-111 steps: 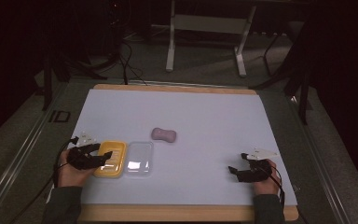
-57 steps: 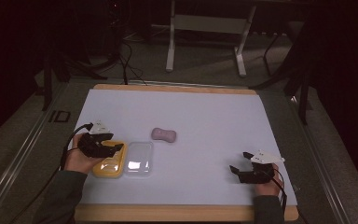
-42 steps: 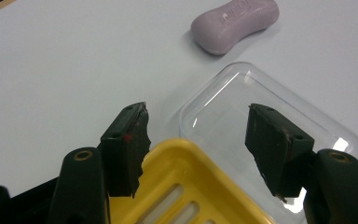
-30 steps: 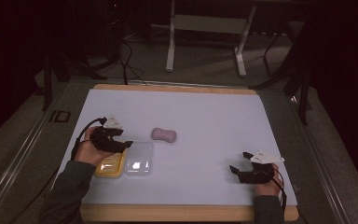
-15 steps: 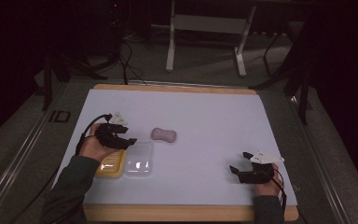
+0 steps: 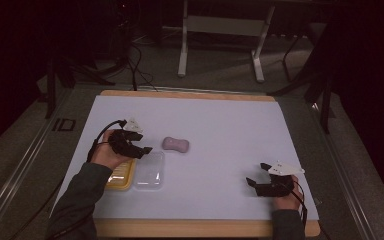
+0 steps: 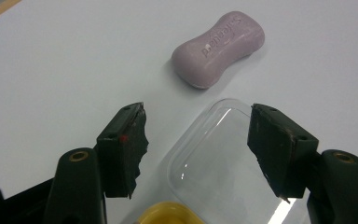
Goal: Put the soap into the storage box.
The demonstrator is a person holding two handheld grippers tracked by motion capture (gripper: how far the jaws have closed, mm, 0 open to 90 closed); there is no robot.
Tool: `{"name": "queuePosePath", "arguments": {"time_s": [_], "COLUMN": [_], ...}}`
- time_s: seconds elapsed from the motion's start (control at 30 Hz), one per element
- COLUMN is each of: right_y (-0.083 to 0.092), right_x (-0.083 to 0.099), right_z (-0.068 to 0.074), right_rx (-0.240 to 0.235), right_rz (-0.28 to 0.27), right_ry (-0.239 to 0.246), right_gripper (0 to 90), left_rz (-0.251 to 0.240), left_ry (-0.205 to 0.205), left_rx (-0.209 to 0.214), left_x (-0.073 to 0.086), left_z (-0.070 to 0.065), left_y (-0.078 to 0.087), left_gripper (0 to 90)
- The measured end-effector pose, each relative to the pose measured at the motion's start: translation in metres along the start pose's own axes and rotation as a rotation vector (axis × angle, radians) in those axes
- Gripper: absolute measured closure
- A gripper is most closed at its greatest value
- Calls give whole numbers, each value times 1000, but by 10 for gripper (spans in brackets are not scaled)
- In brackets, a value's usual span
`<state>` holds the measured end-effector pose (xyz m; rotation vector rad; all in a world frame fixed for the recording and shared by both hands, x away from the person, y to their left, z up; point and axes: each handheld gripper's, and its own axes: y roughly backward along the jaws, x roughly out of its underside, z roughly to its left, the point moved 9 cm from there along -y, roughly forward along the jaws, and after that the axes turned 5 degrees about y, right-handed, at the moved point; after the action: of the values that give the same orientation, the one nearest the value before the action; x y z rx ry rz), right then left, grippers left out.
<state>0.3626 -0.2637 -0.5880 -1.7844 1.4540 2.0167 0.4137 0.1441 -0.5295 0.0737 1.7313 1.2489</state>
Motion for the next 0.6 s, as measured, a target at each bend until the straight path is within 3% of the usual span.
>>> {"name": "queuePosePath", "arguments": {"time_s": [0.6], "right_y": [0], "right_x": [0], "right_z": [0], "right_rx": [0], "right_rz": [3], "right_ry": [2], "right_gripper": [176], "left_rz": [-9], "left_ry": [-10], "left_rx": [42], "left_x": [-16], "left_z": [-3], "left_y": [-12], "left_gripper": [321]}}
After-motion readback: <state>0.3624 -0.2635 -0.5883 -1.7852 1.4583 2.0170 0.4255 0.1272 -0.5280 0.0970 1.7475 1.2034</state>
